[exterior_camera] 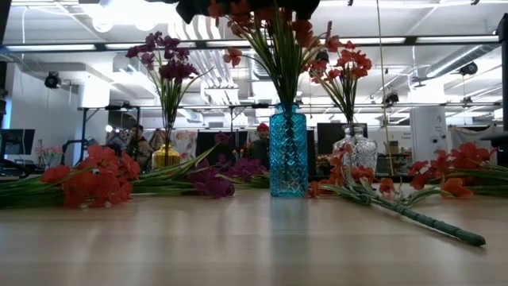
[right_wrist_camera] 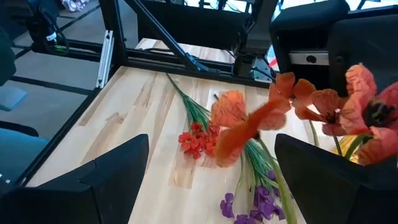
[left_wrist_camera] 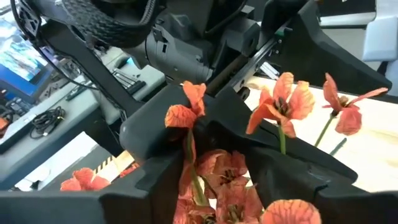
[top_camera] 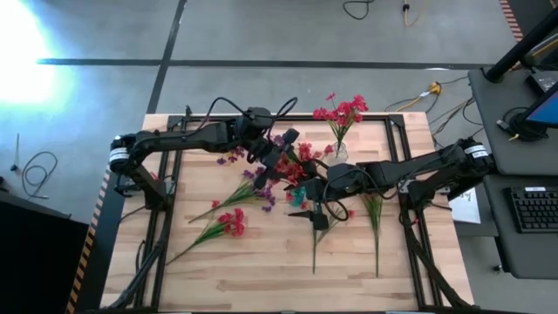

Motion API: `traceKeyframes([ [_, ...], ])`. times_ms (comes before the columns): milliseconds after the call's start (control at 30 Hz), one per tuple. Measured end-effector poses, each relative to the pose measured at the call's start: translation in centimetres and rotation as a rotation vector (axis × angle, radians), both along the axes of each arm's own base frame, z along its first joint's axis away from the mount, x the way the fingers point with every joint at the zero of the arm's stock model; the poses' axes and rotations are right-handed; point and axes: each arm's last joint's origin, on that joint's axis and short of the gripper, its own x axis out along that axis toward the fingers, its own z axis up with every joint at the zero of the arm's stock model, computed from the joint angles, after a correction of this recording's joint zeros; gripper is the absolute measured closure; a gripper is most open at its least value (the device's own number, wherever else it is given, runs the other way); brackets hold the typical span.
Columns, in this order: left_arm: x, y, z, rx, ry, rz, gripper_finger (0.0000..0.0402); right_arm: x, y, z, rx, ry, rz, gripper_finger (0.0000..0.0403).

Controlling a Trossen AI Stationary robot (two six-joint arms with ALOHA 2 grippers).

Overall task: Sort flowers into vase by color
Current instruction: Put the left orange flowers into the blue vase

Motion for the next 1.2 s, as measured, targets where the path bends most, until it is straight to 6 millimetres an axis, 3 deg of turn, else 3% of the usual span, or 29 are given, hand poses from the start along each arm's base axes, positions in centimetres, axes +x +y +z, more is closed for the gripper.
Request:
traceKeyframes([
  [400,0.9,0.3,-0.6,-0.010,0.004,0.001,0.0314,0.0,0.0,-0.1,0.000,0.011,0.000,0.0062],
  [633,0.7,0.9,-0.5,-0.017,0.003,0.024,0.0395,0.0,0.0,-0.1,0.010,0.006,0.004,0.0062],
  [1200,0.6,1.3,-0.7,-0.022,0.031,0.053,0.0401,-1.1,-0.2,0.3,0.196,0.097,-0.078,0.0062],
])
